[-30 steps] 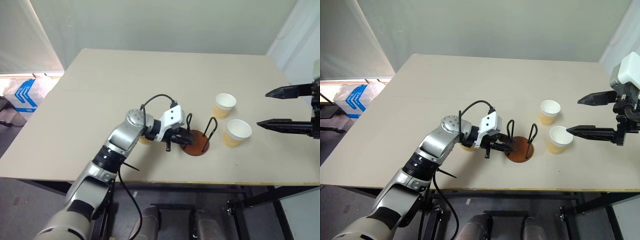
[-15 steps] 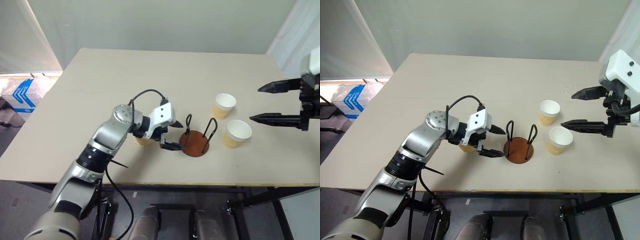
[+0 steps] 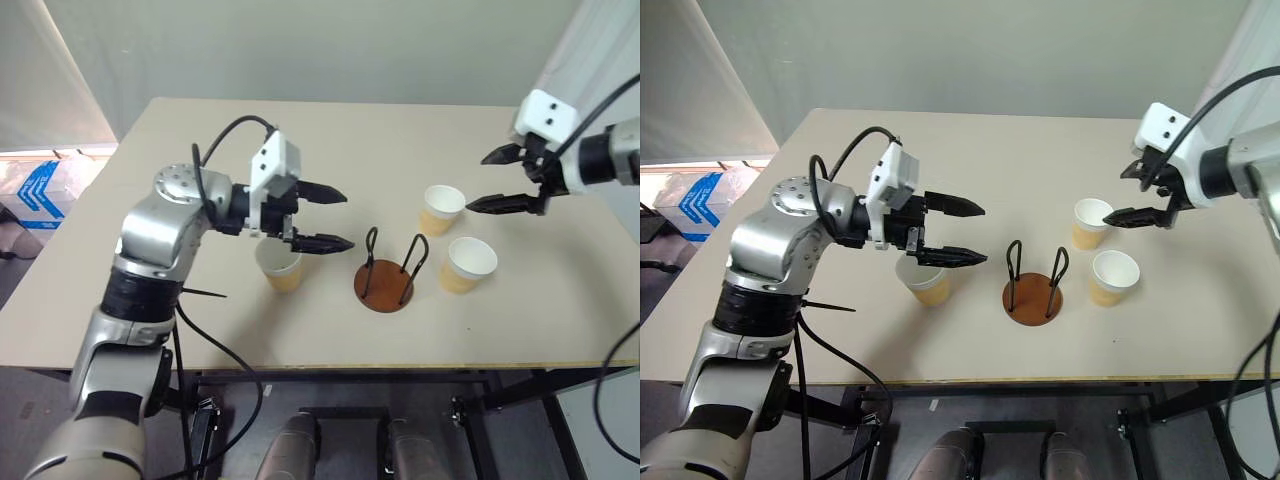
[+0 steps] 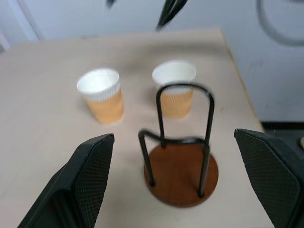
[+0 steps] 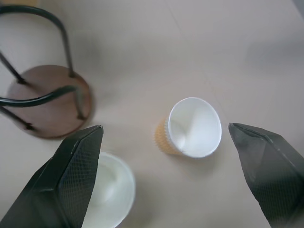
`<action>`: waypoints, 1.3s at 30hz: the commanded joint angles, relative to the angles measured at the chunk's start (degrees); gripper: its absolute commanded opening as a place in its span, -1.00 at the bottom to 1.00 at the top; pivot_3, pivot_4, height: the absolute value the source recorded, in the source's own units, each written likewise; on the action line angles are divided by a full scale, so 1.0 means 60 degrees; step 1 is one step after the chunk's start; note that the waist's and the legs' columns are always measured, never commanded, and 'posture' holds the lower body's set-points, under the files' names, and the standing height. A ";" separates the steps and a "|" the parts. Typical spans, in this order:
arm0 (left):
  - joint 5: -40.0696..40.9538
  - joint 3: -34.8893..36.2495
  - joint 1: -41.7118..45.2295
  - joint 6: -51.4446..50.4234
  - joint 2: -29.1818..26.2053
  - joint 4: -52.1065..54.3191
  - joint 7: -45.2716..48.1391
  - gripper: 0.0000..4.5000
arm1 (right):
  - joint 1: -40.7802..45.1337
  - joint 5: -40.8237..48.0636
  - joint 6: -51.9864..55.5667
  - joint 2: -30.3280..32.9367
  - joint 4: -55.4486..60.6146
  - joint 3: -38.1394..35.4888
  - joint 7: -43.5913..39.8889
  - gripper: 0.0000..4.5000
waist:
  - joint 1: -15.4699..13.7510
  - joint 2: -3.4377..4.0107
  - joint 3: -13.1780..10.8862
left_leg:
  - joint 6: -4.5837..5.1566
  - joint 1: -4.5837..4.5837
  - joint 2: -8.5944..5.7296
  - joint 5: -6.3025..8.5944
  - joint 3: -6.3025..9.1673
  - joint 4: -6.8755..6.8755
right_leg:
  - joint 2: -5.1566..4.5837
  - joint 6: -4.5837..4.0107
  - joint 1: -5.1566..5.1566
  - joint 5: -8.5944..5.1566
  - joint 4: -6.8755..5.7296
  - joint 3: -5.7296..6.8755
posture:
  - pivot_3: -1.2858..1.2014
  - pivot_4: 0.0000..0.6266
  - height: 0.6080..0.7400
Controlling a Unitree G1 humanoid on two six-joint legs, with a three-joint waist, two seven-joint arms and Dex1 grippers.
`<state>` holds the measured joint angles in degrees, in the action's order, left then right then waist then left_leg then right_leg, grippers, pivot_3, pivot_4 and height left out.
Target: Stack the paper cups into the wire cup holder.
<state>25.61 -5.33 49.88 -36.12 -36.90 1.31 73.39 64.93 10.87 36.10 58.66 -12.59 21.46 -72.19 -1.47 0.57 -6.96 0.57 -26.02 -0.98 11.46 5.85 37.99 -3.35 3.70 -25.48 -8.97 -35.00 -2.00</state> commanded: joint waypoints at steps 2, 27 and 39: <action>0.0546 0.0627 -0.0386 -0.0091 -0.0513 0.0851 0.0033 0.97 | 0.0694 -0.1202 -0.1082 -0.0843 -0.1455 0.0415 -0.0217 1.00 | 0.0027 0.0003 0.0002 | -0.0004 0.0003 0.0011 0.0003 0.0000 -0.0007 | 0.0006 -0.0028 -0.0005 -0.0003 -0.0006 0.0014 | 0.03 -0.52 1.00; 0.0570 0.0672 -0.1200 -0.0112 -0.1658 0.1179 -0.0664 1.00 | 0.1694 -0.4405 -0.4056 -0.3659 -0.7283 0.0641 0.0176 -0.02 | 0.0002 0.0017 -0.0007 | -0.0120 0.0001 0.0031 0.0019 0.0029 -0.0073 | 0.0010 -0.0158 -0.0055 -0.0013 -0.0044 0.0041 | 0.03 -0.52 1.00; 0.0609 0.0616 -0.1213 -0.0167 -0.1643 0.1183 -0.0596 1.00 | 0.1643 -0.4227 -0.4070 -0.3489 -0.6414 0.0169 -0.0304 -0.98 | 0.0008 0.0019 -0.0008 | -0.0168 0.0012 0.0062 -0.0001 0.0028 -0.0150 | 0.0020 -0.0175 -0.0080 -0.0022 -0.0045 0.0055 | 0.03 -0.52 1.00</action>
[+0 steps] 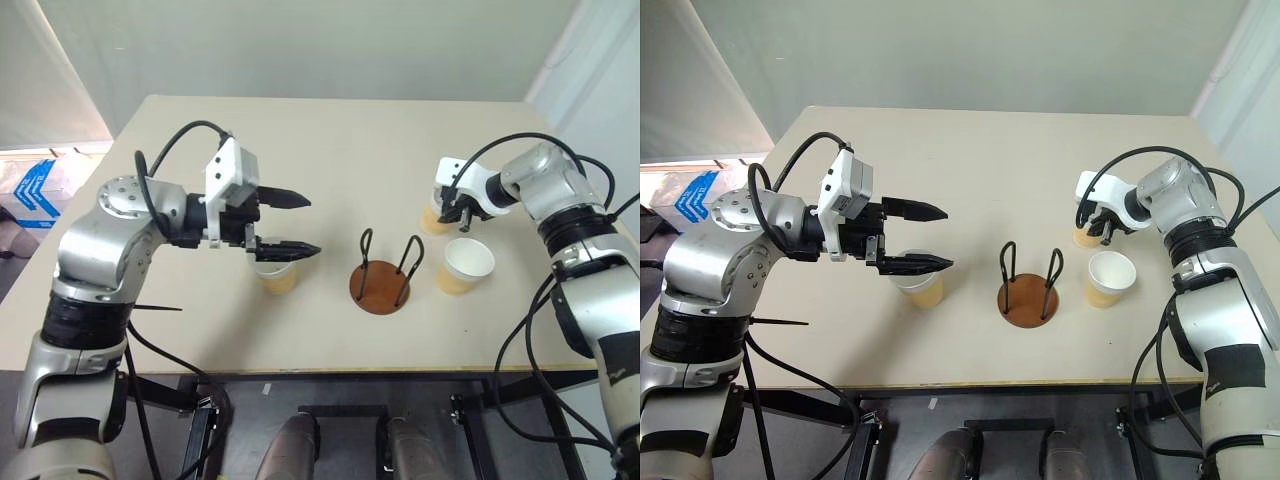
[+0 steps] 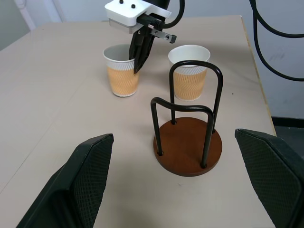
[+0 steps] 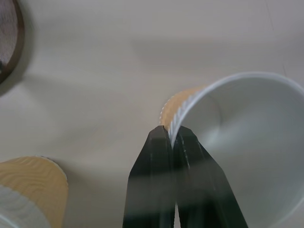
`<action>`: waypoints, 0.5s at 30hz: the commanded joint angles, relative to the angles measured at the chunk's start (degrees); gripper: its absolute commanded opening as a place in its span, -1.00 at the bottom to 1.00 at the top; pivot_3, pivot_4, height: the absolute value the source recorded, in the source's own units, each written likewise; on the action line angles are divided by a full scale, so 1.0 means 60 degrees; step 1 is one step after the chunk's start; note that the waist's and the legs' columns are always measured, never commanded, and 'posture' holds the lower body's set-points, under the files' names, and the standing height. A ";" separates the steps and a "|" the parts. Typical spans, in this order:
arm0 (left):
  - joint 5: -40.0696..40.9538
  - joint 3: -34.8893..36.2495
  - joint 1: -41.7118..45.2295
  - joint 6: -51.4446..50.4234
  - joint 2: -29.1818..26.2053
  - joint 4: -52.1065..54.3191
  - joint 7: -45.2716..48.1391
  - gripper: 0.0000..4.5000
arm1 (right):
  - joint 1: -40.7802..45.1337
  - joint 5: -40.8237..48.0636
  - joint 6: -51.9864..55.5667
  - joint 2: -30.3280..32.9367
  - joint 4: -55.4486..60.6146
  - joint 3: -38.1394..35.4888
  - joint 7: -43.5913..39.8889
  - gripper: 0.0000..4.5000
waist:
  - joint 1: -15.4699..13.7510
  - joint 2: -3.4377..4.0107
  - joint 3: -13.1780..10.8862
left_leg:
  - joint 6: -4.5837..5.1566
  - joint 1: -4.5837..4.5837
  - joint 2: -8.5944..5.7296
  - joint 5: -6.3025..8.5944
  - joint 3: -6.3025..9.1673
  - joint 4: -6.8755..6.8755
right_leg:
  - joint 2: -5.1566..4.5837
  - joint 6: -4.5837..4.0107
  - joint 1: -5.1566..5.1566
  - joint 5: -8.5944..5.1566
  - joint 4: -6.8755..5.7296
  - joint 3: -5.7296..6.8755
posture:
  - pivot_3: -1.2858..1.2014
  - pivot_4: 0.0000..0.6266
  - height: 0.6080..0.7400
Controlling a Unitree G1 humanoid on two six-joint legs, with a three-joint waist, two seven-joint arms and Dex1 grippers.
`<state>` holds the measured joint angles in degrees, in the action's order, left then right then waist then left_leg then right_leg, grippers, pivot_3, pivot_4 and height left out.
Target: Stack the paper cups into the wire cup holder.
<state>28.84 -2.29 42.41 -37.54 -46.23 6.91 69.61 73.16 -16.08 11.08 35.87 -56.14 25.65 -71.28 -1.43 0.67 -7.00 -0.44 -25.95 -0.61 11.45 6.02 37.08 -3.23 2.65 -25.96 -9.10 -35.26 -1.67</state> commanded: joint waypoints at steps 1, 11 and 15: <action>0.0094 0.0122 0.0016 0.0058 -0.0114 0.0264 0.0062 1.00 | 0.0267 0.0356 0.0212 0.0382 0.1106 -0.0606 -0.0629 -0.98 | 0.0001 0.0003 -0.0002 | -0.0003 -0.0001 0.0001 0.0000 0.0000 -0.0002 | 0.0001 -0.0002 -0.0003 -0.0001 -0.0001 0.0001 | 0.03 -0.52 1.00; 0.0738 0.0242 -0.0024 0.0130 -0.0583 -0.0089 0.1313 1.00 | 0.0048 0.3865 0.4891 0.2714 1.0113 -0.1560 -0.3536 -0.98 | 0.0037 0.0006 -0.0004 | -0.0122 0.0002 0.0043 -0.0023 -0.0003 -0.0010 | 0.0043 -0.0092 0.0004 -0.0061 -0.0001 0.0023 | 0.03 -0.52 1.00; 0.0354 -0.0019 0.0252 0.0495 -0.0508 -0.0674 0.1577 1.00 | -0.0089 0.4770 0.6120 0.2797 1.2135 -0.1552 -0.3418 -0.98 | 0.0064 0.0006 -0.0004 | -0.0088 0.0016 0.0048 -0.0016 0.0000 -0.0010 | 0.0051 -0.0092 0.0003 -0.0063 -0.0018 0.0015 | 0.03 -0.52 1.00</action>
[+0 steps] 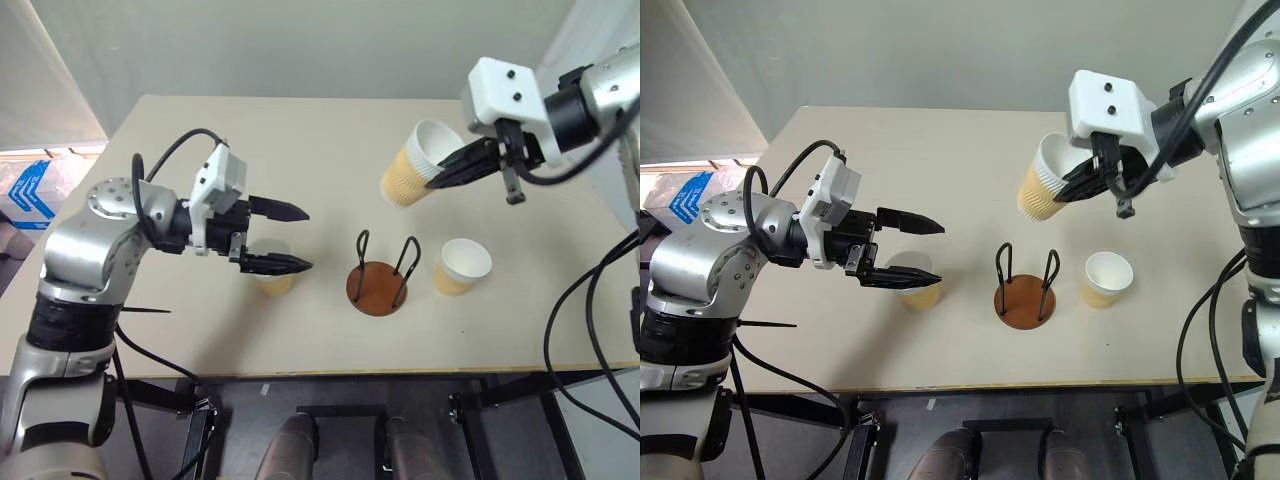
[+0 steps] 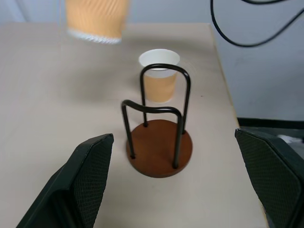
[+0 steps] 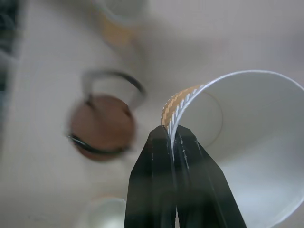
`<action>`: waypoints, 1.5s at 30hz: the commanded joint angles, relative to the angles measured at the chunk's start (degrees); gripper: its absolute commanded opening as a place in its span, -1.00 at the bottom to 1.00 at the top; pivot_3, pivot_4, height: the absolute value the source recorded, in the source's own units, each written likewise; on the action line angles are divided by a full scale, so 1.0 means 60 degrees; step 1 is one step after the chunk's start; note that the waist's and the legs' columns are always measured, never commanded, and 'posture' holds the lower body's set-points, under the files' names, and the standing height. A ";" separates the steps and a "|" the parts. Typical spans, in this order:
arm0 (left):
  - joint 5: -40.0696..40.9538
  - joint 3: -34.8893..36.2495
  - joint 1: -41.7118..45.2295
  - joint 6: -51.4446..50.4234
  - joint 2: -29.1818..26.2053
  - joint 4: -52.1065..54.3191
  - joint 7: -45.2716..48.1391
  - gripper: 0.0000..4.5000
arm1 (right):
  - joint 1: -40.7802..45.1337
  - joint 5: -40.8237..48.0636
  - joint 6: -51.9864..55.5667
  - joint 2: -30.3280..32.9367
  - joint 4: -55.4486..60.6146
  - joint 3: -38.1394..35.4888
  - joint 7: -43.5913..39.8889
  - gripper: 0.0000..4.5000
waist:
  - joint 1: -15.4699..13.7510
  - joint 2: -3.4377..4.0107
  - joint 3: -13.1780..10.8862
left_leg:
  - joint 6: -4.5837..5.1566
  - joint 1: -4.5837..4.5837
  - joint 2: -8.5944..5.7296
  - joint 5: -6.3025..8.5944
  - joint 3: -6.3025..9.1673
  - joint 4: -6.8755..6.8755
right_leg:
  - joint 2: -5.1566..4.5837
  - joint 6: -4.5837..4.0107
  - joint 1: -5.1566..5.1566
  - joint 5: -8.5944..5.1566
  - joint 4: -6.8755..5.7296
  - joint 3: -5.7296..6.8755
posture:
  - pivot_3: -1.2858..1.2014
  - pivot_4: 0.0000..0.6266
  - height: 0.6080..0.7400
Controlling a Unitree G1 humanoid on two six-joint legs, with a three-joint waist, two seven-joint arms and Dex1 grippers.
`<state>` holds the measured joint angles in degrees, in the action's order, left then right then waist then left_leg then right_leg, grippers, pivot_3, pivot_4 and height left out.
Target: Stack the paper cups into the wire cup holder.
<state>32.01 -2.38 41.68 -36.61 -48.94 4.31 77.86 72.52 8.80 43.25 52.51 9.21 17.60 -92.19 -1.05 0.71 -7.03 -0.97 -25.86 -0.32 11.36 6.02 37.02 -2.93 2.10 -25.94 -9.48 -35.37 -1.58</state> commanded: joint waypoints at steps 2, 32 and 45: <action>-0.0266 -0.0104 0.0508 0.0462 0.0040 -0.0406 0.0255 1.00 | -0.0160 0.0765 0.0978 -0.0033 0.1600 -0.0110 0.0280 -0.98 | 0.0002 -0.0002 -0.0001 | 0.0044 0.0006 0.0001 0.0009 0.0005 0.0002 | 0.0001 -0.0002 -0.0001 -0.0001 -0.0017 0.0002 | 0.03 -0.52 1.00; -0.0490 -0.0157 0.0310 0.0659 0.0071 -0.0275 0.0134 1.00 | -0.1159 -0.0549 -0.0484 -0.0651 0.0359 0.0933 0.1270 0.43 | 0.0029 -0.0005 0.0001 | 0.0061 0.0041 -0.0001 -0.0082 0.0003 -0.0004 | -0.0001 -0.0033 -0.0005 0.0018 -0.0085 -0.0009 | 0.03 -0.52 1.00; -0.0649 -0.0291 -0.0347 0.1069 -0.1030 0.0450 0.1182 1.00 | -0.0488 0.2948 0.4170 -0.2387 0.0785 -0.2564 0.3073 0.58 | 0.0061 -0.0008 0.0003 | 0.0044 0.0006 0.0008 -0.0087 0.0002 -0.0026 | 0.0018 -0.0047 -0.0051 0.0009 -0.0085 -0.0010 | 0.03 -0.52 1.00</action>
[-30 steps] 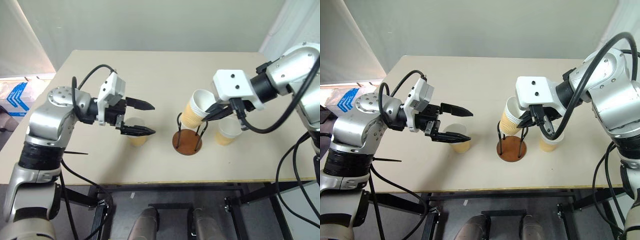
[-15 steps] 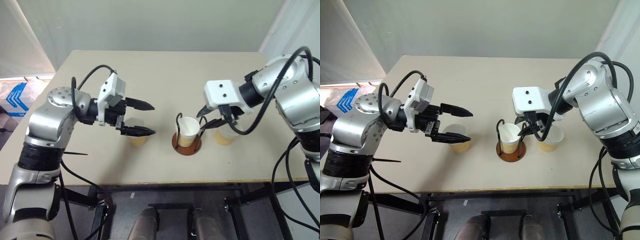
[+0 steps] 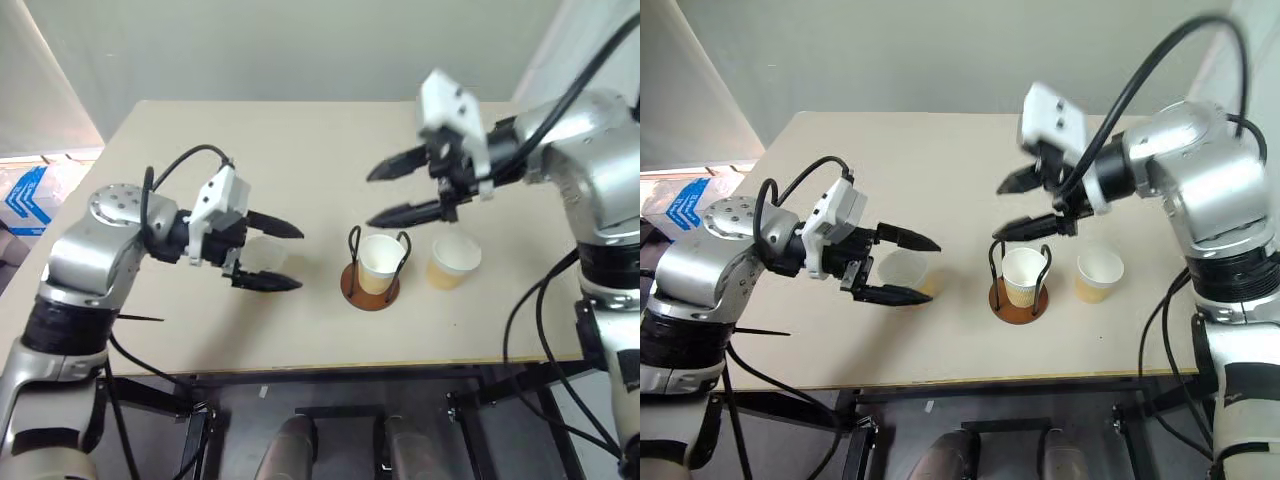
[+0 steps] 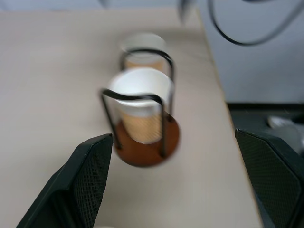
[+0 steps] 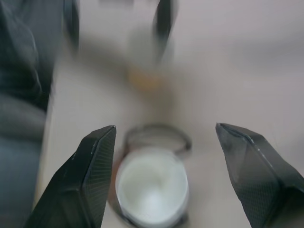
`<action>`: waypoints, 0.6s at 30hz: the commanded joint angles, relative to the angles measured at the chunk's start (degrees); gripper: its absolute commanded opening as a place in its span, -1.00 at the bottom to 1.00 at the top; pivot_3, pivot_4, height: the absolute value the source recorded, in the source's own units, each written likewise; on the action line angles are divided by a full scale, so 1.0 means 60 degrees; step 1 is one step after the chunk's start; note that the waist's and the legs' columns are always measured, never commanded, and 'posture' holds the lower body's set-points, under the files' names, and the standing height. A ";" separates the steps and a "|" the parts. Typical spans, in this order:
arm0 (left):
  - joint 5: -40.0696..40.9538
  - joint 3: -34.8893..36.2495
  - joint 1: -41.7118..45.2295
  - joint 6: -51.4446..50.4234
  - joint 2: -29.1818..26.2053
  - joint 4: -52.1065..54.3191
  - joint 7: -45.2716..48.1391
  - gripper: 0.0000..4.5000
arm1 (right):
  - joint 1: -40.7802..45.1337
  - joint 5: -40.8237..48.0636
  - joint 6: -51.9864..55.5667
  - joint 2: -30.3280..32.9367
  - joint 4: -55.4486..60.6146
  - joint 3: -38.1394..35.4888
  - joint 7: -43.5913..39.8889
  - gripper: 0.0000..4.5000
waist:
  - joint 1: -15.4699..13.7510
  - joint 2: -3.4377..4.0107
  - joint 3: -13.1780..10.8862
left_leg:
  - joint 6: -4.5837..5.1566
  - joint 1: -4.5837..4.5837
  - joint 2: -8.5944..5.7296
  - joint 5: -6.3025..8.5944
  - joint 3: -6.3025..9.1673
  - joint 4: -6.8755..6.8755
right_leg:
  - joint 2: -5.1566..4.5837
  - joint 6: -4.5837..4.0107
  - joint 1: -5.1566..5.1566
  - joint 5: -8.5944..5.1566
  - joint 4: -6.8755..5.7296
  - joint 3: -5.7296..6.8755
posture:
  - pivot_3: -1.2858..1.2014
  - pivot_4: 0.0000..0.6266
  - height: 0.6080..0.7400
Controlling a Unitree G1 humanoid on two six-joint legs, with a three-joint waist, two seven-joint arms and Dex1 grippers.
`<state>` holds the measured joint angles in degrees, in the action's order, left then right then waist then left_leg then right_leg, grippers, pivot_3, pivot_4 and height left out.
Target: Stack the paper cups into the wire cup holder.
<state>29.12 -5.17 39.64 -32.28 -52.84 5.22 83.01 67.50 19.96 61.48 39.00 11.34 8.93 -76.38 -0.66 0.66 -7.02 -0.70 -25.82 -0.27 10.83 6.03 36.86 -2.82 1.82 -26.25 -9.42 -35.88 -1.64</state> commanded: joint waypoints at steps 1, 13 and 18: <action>-0.0338 0.0158 0.0019 0.0536 -0.0577 0.0249 0.0414 1.00 | 0.0316 0.1438 0.1523 -0.0218 0.0512 -0.1513 0.0651 0.58 | -0.0025 -0.0002 0.0002 | -0.0008 -0.0001 0.0003 0.0002 0.0001 -0.0003 | 0.0005 -0.0011 -0.0002 -0.0006 0.0000 0.0001 | 0.03 -0.52 1.00; -0.2595 -0.0433 -0.0054 0.2859 -0.1650 -0.1146 0.0773 1.00 | -0.0920 0.3068 0.2166 0.0144 0.1642 -0.2142 0.2272 0.58 | 0.0003 -0.0006 0.0004 | -0.0019 0.0002 0.0005 -0.0001 0.0008 -0.0041 | 0.0006 -0.0042 -0.0024 -0.0024 -0.0010 -0.0003 | 0.03 -0.52 1.00; -0.3025 -0.0664 -0.0245 0.3492 -0.1703 -0.1375 0.1089 1.00 | -0.1066 0.3618 0.1940 0.0407 0.1997 -0.2223 0.2471 0.58 | 0.0005 -0.0007 0.0004 | -0.0020 -0.0011 0.0009 -0.0001 0.0008 -0.0054 | 0.0007 -0.0042 -0.0042 -0.0024 -0.0011 0.0000 | 0.03 -0.52 1.00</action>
<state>11.80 -9.54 38.17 -13.20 -61.93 -2.85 88.51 61.04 39.81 74.34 40.42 21.13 -2.04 -61.91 -0.63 0.62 -6.99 -0.82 -25.89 -0.22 10.83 6.08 36.54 -2.78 1.57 -26.50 -9.56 -35.95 -1.63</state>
